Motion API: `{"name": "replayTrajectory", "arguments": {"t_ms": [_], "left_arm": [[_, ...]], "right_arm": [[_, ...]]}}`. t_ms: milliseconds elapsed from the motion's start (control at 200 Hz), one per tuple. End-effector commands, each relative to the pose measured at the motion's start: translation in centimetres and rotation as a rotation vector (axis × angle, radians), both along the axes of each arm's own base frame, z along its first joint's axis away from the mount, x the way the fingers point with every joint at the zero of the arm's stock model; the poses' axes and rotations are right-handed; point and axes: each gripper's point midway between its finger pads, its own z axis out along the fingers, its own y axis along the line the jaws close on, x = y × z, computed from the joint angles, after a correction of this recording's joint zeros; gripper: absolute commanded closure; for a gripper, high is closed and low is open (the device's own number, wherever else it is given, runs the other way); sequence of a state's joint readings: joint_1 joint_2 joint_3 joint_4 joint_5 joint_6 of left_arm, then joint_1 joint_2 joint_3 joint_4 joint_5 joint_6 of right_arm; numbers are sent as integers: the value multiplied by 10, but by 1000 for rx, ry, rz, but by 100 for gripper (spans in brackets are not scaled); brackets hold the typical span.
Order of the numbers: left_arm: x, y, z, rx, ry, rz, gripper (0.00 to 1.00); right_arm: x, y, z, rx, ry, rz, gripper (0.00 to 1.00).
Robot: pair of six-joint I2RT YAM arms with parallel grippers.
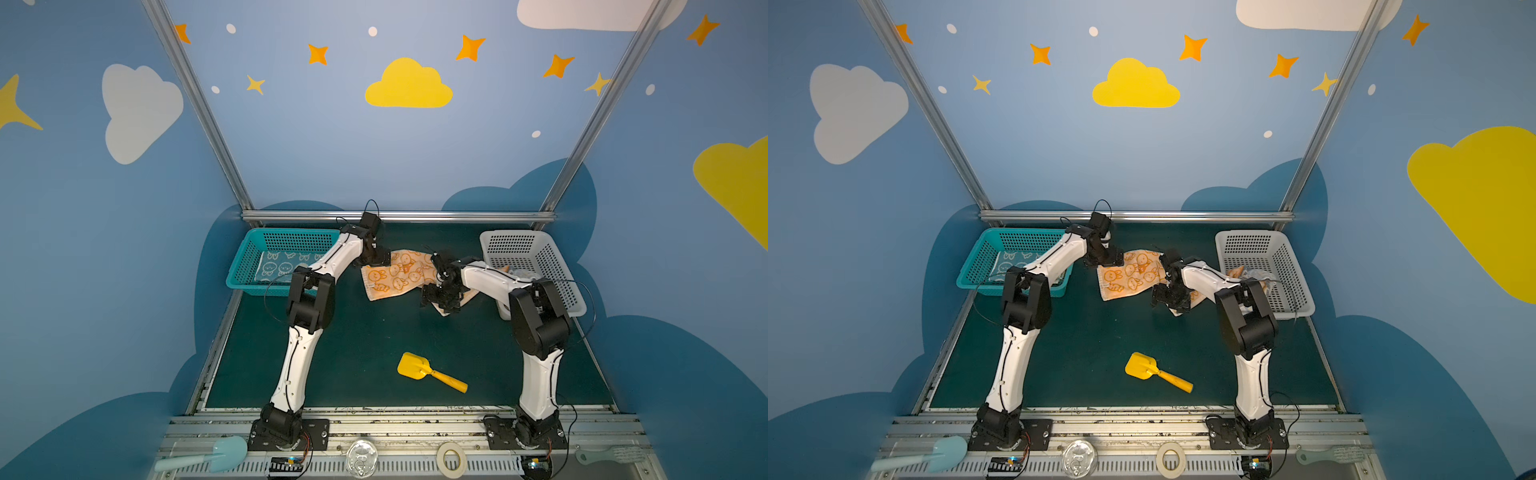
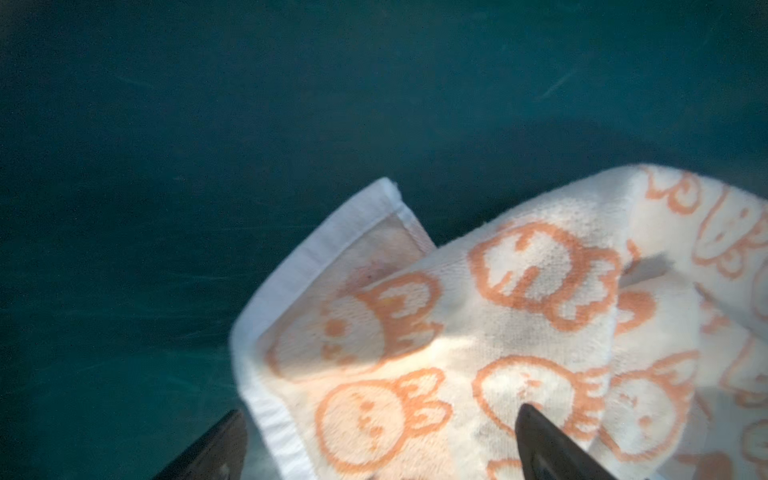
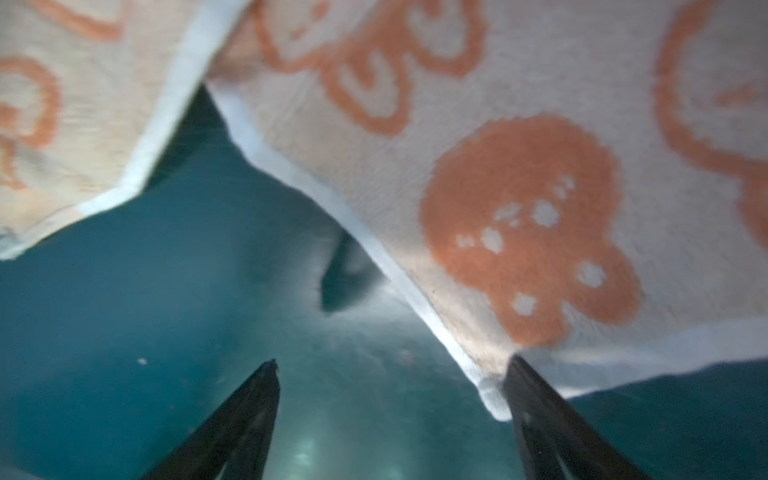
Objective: Fold and stack the towels
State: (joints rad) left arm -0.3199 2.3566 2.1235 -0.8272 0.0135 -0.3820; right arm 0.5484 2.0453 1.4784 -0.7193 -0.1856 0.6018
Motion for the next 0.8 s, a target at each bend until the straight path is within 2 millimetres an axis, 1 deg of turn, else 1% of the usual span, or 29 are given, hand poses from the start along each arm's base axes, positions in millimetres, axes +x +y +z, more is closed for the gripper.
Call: {"name": "replayTrajectory", "arguments": {"t_ms": [0, 60, 100, 155, 200, 235, 240, 245, 255, 260, 275, 340, 395, 466, 566, 626, 706, 791], "left_arm": [[-9, -5, 79, -135, -113, -5, 0], [-16, -5, 98, -176, -149, 0, 0], [-21, -7, 107, -202, -170, 2, 0], [-28, -6, 112, -229, -182, 16, 0], [-35, -5, 113, -245, -185, 22, 0], [-42, -4, 111, -253, -179, 22, 0], [-42, -5, 113, -257, -182, 20, 0], [-44, -4, 110, -255, -176, 20, 0], [-45, -5, 112, -259, -180, 16, 0], [-47, -4, 109, -258, -173, 19, 0], [-50, -5, 110, -265, -174, 15, 0], [-63, -3, 101, -274, -150, 14, 0], [-72, -3, 96, -291, -146, 18, 0], [-83, -3, 86, -316, -135, 27, 0], [-98, -13, 74, -361, -104, 12, 0], [-106, -18, 68, -363, -90, 0, 0], [-114, -22, 61, -358, -77, -8, 0], [-123, -27, 58, -360, -71, -22, 0]], "right_arm": [[-21, 41, -21, 81, 111, 27, 15], [-22, 63, -15, 122, 112, 50, 15], [-21, 75, -11, 133, 112, 69, 15], [-19, 89, -2, 146, 107, 95, 15], [-17, 94, 7, 155, 102, 107, 15], [-14, 93, 15, 161, 89, 111, 15], [-14, 93, 16, 161, 87, 111, 15], [-13, 93, 17, 163, 84, 112, 15], [-12, 92, 20, 165, 79, 111, 15], [-11, 91, 21, 164, 77, 110, 15], [-10, 89, 25, 164, 69, 110, 15], [-2, 71, 41, 148, 28, 99, 15], [8, 48, 51, 110, -11, 81, 15], [18, 16, 55, 65, -29, 47, 14], [23, -19, 48, 36, -15, 5, 14], [23, -34, 41, 24, -4, -13, 14], [20, -42, 29, 19, 19, -19, 14], [16, -42, 17, 22, 40, -15, 14]]}}
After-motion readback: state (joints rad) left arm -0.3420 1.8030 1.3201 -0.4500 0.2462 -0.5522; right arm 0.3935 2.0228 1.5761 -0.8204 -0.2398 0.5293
